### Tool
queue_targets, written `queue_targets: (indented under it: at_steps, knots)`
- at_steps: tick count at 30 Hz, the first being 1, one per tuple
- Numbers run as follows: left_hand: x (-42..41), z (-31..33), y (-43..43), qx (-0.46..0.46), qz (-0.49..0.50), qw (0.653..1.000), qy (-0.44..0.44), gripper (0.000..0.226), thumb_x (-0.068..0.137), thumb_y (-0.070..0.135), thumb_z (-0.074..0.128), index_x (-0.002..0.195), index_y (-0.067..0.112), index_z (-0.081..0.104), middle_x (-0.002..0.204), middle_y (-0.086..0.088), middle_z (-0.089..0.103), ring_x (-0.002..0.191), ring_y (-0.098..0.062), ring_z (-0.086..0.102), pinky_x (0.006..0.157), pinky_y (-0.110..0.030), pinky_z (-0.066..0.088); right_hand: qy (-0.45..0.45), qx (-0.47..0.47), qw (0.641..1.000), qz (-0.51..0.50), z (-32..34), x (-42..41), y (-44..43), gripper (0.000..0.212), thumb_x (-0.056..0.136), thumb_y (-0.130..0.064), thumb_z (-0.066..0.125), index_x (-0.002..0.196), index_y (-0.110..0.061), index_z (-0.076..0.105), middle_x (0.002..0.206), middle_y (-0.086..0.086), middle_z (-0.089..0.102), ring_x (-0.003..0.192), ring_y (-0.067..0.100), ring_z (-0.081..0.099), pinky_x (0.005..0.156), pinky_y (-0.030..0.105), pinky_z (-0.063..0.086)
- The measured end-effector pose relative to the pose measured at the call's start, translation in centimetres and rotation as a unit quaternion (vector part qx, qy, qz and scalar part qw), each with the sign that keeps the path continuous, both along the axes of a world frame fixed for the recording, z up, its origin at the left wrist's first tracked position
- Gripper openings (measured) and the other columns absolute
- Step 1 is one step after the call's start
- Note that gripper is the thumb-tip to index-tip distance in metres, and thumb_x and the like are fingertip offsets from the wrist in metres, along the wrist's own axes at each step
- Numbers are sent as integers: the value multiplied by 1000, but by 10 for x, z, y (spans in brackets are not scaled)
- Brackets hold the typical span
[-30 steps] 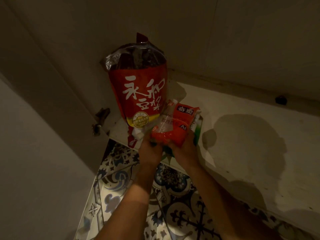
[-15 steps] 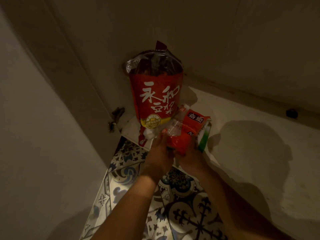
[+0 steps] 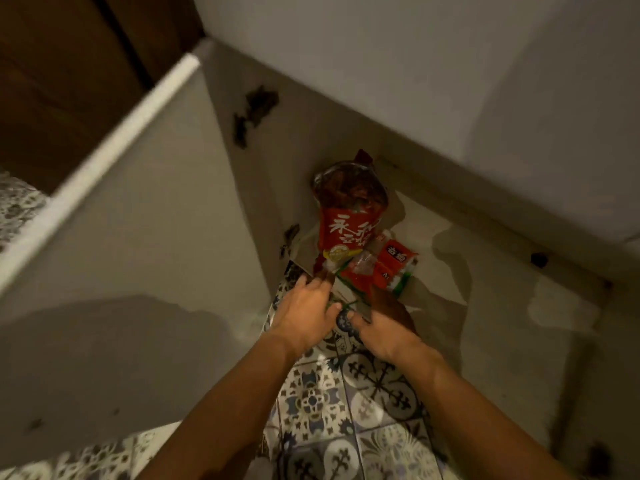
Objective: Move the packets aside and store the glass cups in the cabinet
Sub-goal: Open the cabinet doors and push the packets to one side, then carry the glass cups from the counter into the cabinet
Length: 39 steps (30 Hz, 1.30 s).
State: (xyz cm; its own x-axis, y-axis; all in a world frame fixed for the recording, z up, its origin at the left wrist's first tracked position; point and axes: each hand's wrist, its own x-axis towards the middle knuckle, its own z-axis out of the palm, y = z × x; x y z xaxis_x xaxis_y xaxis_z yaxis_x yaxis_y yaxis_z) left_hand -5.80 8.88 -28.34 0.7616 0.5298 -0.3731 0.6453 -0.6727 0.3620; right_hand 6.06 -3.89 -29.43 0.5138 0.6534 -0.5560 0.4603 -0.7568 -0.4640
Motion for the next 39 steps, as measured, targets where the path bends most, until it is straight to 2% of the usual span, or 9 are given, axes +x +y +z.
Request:
queue_targets:
  at_steps: [2, 4, 11, 15, 19, 23, 28, 34, 39]
  knots:
    - [-10, 50, -8, -21, 4, 1000, -6, 53, 99, 45, 45, 146, 21, 44, 152, -2, 47, 145, -33, 37, 119, -47, 33, 8, -14, 1000, 9, 59, -8, -8, 60, 102, -52, 46, 149, -16, 42, 144, 10, 56, 132, 32, 53, 107, 37, 45]
    - [-20, 104, -21, -32, -1, 999, -3, 61, 103, 43, 45, 158, 23, 28, 166, 0, 29, 153, -32, 23, 123, -47, 27, -13, -9, 1000, 10, 112, -14, -18, 56, 101, -50, 48, 145, -15, 43, 137, 13, 60, 124, 34, 58, 101, 40, 50]
    - [-43, 311, -72, -16, 16, 999, -45, 63, 105, 44, 43, 161, 25, 20, 170, 3, 15, 158, -27, 7, 126, -41, 15, -35, 81, 995, 55, 294, -33, -63, 74, 101, -52, 49, 161, -21, 19, 161, 9, 31, 146, 29, 36, 120, 44, 34]
    - [-55, 401, -107, 3, 56, 991, -123, 60, 104, 47, 45, 158, 25, 32, 168, 2, 22, 156, -20, 13, 125, -33, 10, -47, 149, 982, 110, 394, -33, -89, 66, 101, -52, 49, 157, -21, 31, 157, 5, 40, 142, 23, 42, 116, 39, 38]
    - [-55, 469, -141, 30, 113, 968, -224, 53, 101, 49, 50, 149, 27, 47, 155, 6, 46, 145, -10, 36, 121, -30, 28, -66, 251, 961, 98, 486, -16, -122, 61, 98, -53, 56, 149, -22, 45, 143, -1, 57, 130, 18, 55, 107, 33, 47]
    - [-40, 529, -166, 32, 150, 941, -302, 46, 99, 48, 56, 141, 29, 56, 137, 14, 57, 125, 1, 51, 102, -17, 39, -70, 342, 936, 37, 565, 16, -149, 59, 97, -45, 64, 148, -20, 49, 138, -3, 61, 121, 11, 62, 100, 33, 55]
    - [-5, 578, -173, -65, 227, 879, -414, 35, 97, 42, 63, 130, 33, 65, 108, 19, 71, 99, 9, 66, 87, -18, 57, -40, 427, 903, -37, 618, 58, -159, 49, 94, -35, 70, 140, -26, 57, 109, -17, 71, 100, -9, 65, 79, 5, 50]
    - [40, 593, -148, -159, 237, 840, -462, 16, 97, 34, 64, 112, 34, 71, 96, 10, 78, 88, -8, 74, 85, -34, 60, -12, 447, 891, -84, 629, 96, -145, 39, 93, -30, 72, 132, -28, 65, 100, -18, 74, 96, -10, 67, 76, 11, 55]
    - [84, 600, -103, -188, 208, 835, -473, 13, 98, 23, 64, 104, 25, 75, 92, 8, 79, 84, -8, 75, 73, -19, 57, -6, 444, 888, -119, 626, 128, -109, 38, 91, -26, 75, 128, -27, 67, 97, -13, 76, 94, -8, 68, 76, 8, 53]
